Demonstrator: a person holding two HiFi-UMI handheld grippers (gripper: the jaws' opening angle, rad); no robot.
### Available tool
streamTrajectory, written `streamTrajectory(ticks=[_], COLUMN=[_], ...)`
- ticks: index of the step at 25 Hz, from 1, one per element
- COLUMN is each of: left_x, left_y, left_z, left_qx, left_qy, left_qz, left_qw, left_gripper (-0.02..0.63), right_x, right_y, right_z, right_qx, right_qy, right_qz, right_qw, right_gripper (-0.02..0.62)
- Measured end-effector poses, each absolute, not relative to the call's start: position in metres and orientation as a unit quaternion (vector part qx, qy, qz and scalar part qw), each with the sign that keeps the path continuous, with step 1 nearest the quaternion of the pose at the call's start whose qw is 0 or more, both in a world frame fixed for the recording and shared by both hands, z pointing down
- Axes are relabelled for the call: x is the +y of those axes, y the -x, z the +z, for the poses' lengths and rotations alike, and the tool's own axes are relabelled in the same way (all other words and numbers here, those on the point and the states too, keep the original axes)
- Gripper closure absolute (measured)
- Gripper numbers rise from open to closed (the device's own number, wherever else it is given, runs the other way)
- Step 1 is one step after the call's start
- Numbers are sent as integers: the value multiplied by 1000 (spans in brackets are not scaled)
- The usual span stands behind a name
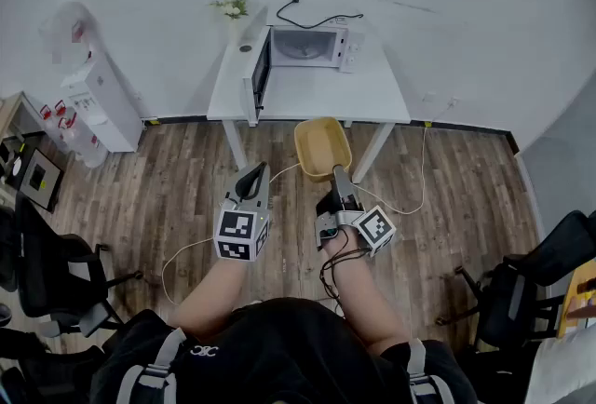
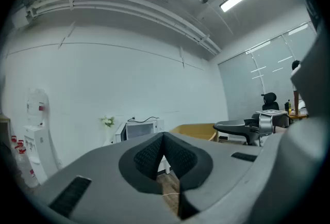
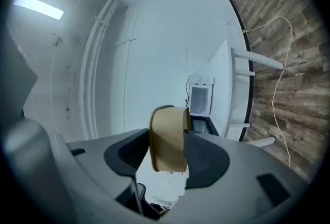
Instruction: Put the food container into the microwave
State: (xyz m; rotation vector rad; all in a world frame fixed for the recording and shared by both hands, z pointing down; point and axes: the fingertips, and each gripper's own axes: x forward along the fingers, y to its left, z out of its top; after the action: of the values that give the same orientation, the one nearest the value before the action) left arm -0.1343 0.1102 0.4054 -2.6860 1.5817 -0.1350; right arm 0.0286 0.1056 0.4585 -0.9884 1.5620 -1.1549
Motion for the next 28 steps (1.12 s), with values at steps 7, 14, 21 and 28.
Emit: streamTrajectory(ticks=[7,14,21,28], left_x=[129,146,153,156], left_y=[124,108,87,76], left_z=[412,415,421,426], left_qx=[508,515,538,550], left_qy=[860,856,842,834], left_qz=[-55,-54,-46,-46], left_qw=[16,9,0,0], left_gripper=[606,606,606,606], right_x=[125,140,151,149], right_y=[-39,-54,-77,-99], right_z=[468,469,478,482], right_qx=[627,639,638,640], right_qy=[408,401,376,373], right_qz=[-478,-474,-492,-492], right_qw=[461,454,458,458], right_gripper=[380,379,380,380])
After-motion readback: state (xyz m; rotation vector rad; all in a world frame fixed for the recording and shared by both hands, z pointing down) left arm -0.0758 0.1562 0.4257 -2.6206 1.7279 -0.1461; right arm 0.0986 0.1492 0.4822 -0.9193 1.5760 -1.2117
